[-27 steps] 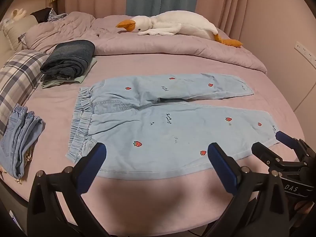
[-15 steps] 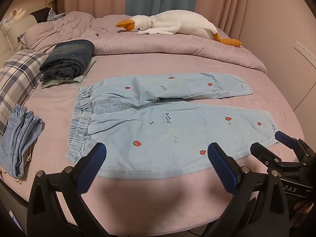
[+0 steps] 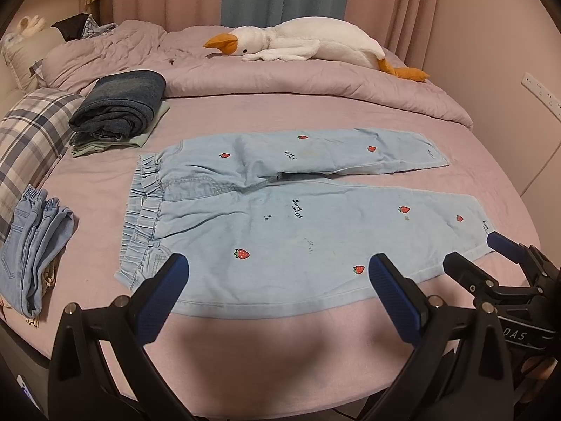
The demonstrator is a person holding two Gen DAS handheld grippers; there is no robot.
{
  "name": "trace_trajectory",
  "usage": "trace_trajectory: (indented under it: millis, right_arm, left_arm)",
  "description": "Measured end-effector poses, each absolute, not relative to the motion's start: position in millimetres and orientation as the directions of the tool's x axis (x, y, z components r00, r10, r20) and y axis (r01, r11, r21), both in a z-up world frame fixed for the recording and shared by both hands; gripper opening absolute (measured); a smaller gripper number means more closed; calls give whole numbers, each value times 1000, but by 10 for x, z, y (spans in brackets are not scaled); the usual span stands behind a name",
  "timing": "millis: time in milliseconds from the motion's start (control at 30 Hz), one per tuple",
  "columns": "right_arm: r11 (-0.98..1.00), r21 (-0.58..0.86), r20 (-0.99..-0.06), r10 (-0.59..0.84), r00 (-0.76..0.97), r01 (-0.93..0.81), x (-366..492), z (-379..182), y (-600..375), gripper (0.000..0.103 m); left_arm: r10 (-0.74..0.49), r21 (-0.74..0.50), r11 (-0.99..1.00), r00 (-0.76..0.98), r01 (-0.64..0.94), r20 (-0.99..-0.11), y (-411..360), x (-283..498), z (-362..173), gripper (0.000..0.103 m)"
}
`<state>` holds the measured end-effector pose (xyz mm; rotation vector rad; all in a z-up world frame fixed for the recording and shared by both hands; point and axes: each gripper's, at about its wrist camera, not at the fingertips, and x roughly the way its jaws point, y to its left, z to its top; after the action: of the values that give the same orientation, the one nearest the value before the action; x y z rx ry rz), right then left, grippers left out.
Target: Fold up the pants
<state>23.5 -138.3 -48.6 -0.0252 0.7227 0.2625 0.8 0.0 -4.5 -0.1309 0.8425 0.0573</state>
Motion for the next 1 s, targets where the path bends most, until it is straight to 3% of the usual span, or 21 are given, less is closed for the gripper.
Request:
trace_trajectory:
  millis: [667, 1000]
  right_arm:
    - [968, 63, -658, 224, 719, -245, 222, -482, -1372, 103]
    - [968, 61, -660, 223, 718, -244, 223, -483, -1378, 103]
  left_arm:
    - [-14, -90, 992, 650, -84, -760, -41, 5, -39, 103]
    - [0, -63, 996, 709, -62, -705, -59, -1, -83, 103]
